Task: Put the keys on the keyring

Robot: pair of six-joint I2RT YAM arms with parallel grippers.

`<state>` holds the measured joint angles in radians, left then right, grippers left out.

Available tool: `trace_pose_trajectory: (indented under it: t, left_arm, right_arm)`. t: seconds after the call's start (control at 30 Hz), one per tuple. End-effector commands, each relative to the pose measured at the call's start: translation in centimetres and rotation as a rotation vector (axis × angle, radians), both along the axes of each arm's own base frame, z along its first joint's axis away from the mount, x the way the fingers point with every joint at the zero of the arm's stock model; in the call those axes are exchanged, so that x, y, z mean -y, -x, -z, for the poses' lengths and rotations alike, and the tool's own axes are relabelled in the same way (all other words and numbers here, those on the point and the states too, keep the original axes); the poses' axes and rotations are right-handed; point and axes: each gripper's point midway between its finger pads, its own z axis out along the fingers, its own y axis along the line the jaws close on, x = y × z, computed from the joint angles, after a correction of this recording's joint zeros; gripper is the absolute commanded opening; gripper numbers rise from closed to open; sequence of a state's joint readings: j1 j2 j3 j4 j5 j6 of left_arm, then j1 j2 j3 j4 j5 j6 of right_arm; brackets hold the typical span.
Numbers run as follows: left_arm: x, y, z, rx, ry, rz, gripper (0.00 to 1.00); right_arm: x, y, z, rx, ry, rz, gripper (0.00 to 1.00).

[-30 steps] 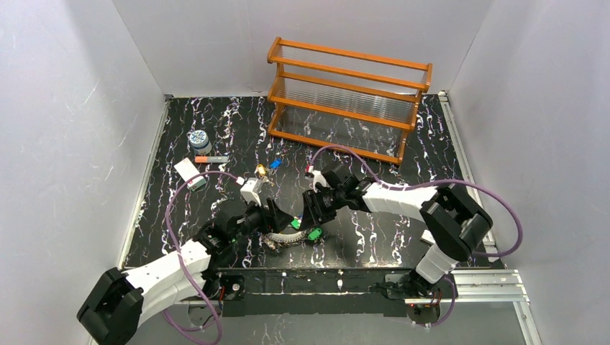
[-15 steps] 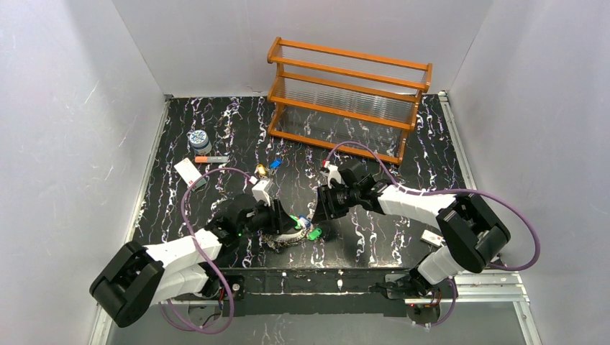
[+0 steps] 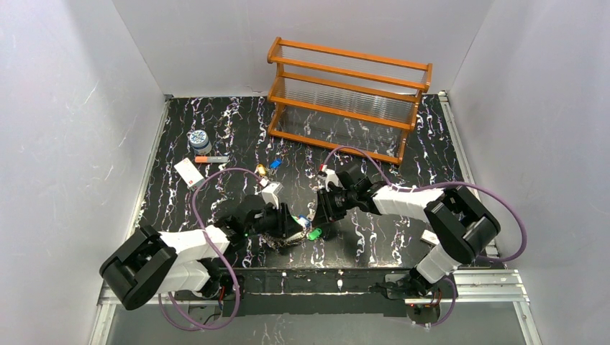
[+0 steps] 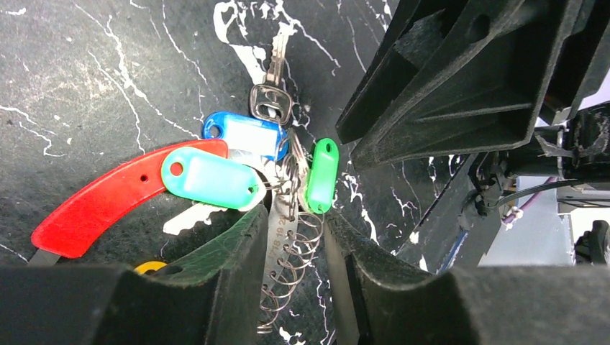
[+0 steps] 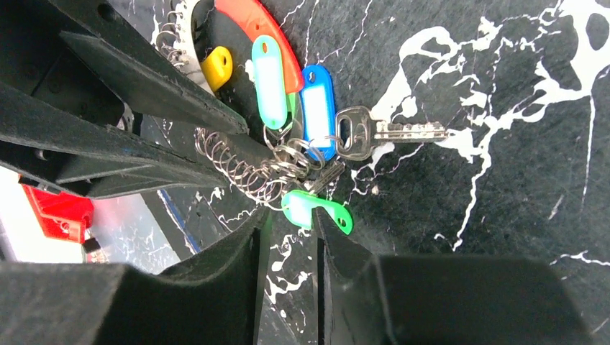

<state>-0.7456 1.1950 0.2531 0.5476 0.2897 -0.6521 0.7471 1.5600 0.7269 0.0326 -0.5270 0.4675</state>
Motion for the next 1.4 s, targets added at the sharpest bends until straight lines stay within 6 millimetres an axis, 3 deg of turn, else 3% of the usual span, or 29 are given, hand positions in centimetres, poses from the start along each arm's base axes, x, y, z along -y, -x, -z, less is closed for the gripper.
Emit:
trace_pose_trajectory:
  t: [0.0, 0.63, 0.93, 1.13, 1.37]
  left_arm:
    - [0.9, -0.8, -0.7, 0.031, 0.007, -0.005, 0.32]
    - [2.7, -0.1, 0.5, 0.049, -0.045, 0.055, 0.22]
    - [3.0, 0.1, -0.3, 0.066, -0.026, 0.076, 0.08]
    - [3.2, 0.4, -1.3, 0.096, -0.001, 0.093, 0.08]
    - [2.5, 0.2, -1.5, 0.114, 0.003, 0.052, 0.18]
  right_arm:
    - [-1.6, -1.4, -1.6, 0.037, -0.051, -0.015, 0.34]
    - [-1.2, -1.6, -1.4, 0.044, -0.030, -0.002, 0.31]
    - [-1.1, -1.6, -1.5, 0.049, -0.026, 0.003, 0.31]
    - [-1.1, -1.7, -1.5, 0.053, -0.026, 0.004, 0.31]
    - [-1.1, -1.6, -1.7, 0.068, -0.041, 0.003, 0.33]
